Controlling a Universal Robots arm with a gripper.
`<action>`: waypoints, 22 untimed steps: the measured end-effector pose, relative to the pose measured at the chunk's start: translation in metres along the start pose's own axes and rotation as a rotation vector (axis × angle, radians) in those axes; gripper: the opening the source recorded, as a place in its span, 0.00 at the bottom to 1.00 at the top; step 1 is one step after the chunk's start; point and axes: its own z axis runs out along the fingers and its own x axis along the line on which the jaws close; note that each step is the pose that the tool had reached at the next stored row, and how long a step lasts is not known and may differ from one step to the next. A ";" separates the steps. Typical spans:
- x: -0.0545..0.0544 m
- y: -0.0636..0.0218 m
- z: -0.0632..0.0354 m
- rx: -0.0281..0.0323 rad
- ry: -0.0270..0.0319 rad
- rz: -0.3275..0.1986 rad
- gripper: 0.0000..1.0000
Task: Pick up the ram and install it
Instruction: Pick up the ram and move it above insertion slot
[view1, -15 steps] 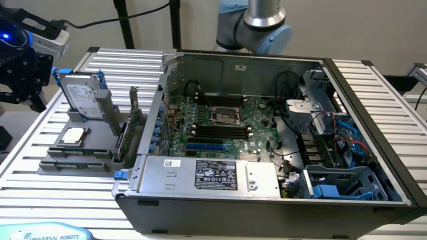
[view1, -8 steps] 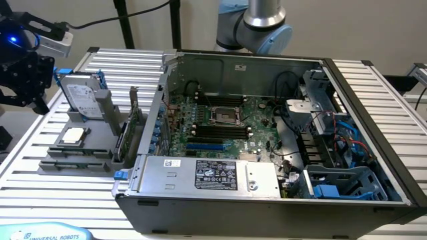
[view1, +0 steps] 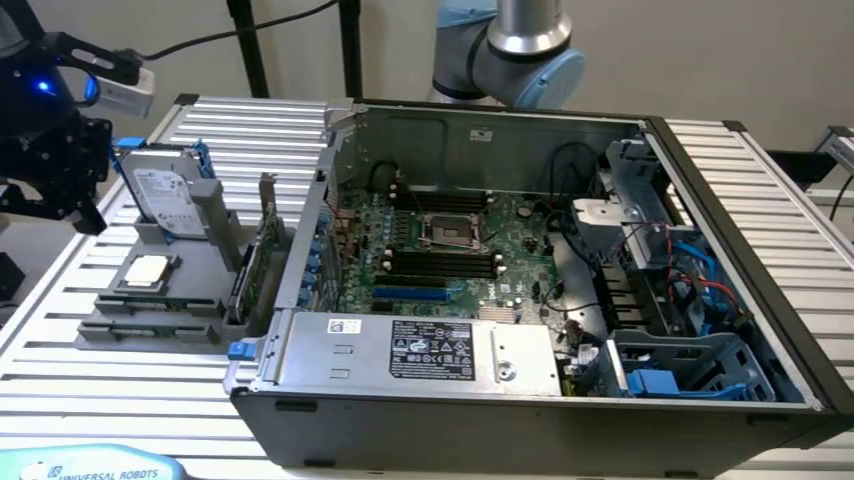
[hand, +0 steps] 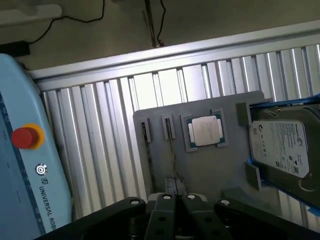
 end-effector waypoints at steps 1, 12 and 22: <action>0.000 -0.0007 0.0008 0.0002 0.0004 -0.010 0.11; -0.002 -0.0150 0.0116 0.0012 0.0035 -0.083 0.11; 0.000 -0.0218 0.0286 0.0017 0.0058 -0.134 0.11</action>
